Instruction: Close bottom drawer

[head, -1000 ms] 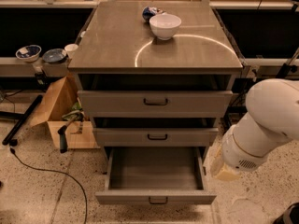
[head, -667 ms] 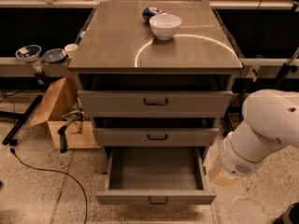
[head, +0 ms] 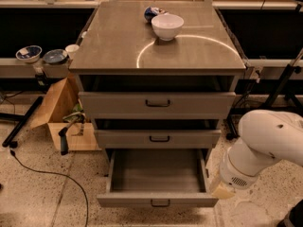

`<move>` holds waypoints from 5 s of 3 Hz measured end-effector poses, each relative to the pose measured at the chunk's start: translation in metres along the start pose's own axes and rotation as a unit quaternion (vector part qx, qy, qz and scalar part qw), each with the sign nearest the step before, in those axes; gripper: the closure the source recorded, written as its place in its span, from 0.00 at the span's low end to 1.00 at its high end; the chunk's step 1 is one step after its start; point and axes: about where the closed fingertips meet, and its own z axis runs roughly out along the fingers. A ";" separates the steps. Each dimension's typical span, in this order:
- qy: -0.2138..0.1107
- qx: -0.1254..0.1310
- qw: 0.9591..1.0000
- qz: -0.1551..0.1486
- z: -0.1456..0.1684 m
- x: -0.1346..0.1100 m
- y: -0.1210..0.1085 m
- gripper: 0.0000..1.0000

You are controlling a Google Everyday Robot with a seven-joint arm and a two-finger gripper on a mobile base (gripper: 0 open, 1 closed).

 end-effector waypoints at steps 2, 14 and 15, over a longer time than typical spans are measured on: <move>0.017 -0.013 0.999 0.038 0.042 0.016 -0.001 1.00; 0.001 -0.036 0.991 0.125 0.283 0.048 -0.045 1.00; 0.000 -0.035 0.990 0.139 0.295 0.051 -0.049 1.00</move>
Offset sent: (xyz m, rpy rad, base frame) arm -0.0115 -0.0060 -0.0704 -0.0454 0.0860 -0.0886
